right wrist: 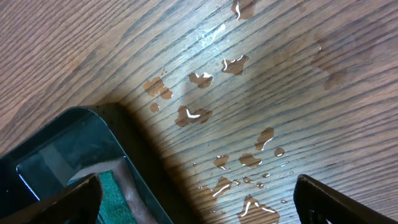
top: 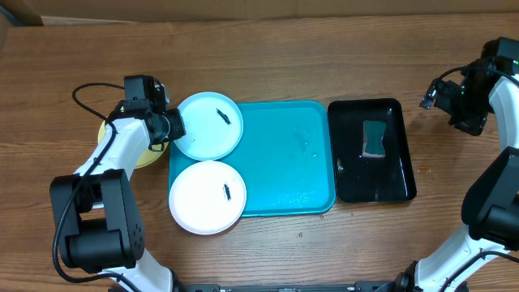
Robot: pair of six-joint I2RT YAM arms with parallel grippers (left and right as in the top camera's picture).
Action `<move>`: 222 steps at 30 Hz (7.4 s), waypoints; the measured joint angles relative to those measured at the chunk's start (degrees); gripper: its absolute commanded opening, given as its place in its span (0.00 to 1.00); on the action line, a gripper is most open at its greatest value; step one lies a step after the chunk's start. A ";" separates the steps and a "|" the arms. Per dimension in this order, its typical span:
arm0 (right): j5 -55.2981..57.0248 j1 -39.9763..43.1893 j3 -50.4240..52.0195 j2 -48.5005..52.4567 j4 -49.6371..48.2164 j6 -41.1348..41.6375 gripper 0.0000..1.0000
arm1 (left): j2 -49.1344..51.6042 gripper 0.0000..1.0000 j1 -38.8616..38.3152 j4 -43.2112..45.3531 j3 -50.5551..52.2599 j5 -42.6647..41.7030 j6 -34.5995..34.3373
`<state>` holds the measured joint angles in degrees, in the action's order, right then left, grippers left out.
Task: Clean dirty plates on tray and stack at the side
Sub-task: 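Slide the white plate to the center of the blue tray with left gripper, then lower the right gripper into the black tray onto the sponge, then grasp the sponge with the right gripper and rub it in the black tray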
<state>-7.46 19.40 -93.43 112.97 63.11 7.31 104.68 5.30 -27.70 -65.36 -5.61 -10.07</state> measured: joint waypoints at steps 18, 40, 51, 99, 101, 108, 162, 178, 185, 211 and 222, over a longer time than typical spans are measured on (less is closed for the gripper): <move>-0.02 0.00 0.00 0.00 0.00 -0.02 1.00 | 0.00 0.23 -12.07 -2.91 0.04 -1.07 0.00; -0.02 0.00 0.00 0.00 0.00 0.00 1.00 | 0.00 0.27 -24.13 -7.06 0.09 -0.02 -6.60; -0.04 0.00 0.00 0.00 0.00 -0.02 1.00 | 0.00 0.13 -24.13 -6.97 0.96 1.18 -9.62; 3.34 -20.41 0.09 -0.09 13.03 -0.83 1.00 | 0.00 0.13 -24.22 -2.23 2.78 1.40 -10.84; 5.64 -21.49 1.57 -0.11 11.96 -0.02 1.00 | 0.00 0.13 -24.22 -2.23 2.78 1.40 -10.84; 5.95 -24.04 7.74 -0.11 4.17 1.03 1.00 | 0.00 0.15 -24.22 -2.23 2.84 1.40 -10.84; 7.89 -24.28 13.62 -0.46 -4.24 2.69 0.65 | 0.00 0.19 -24.22 -2.23 3.15 1.40 -10.84; 7.87 -24.26 16.11 -0.46 -6.45 3.17 0.42 | 0.00 0.19 -24.22 -2.25 3.15 1.40 -10.84; 7.87 -24.26 16.11 -0.46 -6.10 3.13 0.38 | 0.00 0.19 -24.22 -2.25 3.15 1.40 -10.84; 6.56 -24.26 12.24 -0.46 -4.13 3.13 0.04 | 0.00 0.09 -24.22 -2.25 3.19 1.42 -11.04; 6.19 -24.30 10.51 -0.46 0.87 3.13 0.04 | 0.00 0.04 -24.24 -2.23 3.19 1.42 -11.04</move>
<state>-1.28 -4.91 -82.91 112.51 63.99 10.44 104.68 -18.94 -29.93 -62.17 -4.19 -21.10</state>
